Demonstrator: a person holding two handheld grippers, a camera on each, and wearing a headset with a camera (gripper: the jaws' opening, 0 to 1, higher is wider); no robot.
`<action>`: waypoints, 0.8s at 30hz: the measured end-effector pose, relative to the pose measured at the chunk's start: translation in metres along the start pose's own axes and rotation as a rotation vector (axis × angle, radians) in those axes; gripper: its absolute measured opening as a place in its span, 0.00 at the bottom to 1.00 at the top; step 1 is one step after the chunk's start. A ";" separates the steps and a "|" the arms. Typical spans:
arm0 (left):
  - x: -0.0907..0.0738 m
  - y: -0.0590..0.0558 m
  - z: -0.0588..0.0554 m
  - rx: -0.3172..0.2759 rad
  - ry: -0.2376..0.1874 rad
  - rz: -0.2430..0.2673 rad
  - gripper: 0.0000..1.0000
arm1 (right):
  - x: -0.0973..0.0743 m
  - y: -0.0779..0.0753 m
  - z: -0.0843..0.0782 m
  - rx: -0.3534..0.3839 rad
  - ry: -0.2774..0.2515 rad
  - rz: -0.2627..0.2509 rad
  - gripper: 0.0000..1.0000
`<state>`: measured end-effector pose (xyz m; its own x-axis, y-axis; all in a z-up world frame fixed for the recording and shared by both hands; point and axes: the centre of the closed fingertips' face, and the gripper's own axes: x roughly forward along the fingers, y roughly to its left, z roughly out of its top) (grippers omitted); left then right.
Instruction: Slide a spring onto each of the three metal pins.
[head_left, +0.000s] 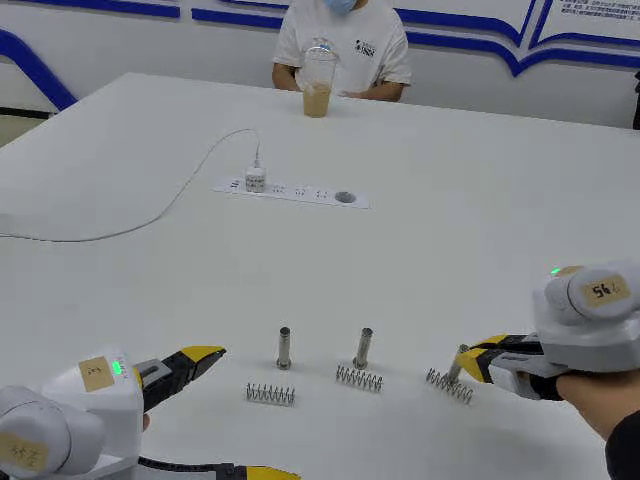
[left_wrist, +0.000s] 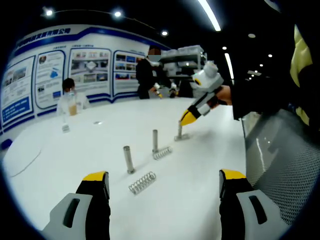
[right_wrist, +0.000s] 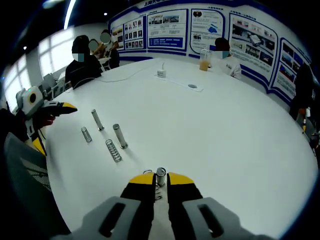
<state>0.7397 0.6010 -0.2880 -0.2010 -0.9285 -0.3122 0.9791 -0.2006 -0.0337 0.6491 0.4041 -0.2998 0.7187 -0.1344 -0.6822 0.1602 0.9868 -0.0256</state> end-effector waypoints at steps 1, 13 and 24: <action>0.000 0.000 0.000 0.000 0.000 0.000 0.92 | 0.000 0.000 0.000 -0.001 0.000 0.001 0.10; 0.003 -0.001 -0.001 0.004 0.001 -0.010 0.92 | -0.007 0.001 -0.016 -0.066 0.025 0.042 0.13; 0.004 -0.003 -0.001 0.004 0.007 -0.017 0.92 | 0.001 0.010 -0.027 -0.108 0.056 0.104 0.14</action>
<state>0.7363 0.5986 -0.2902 -0.2170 -0.9227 -0.3186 0.9755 -0.2172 -0.0356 0.6327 0.4161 -0.3203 0.6886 -0.0288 -0.7245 0.0112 0.9995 -0.0292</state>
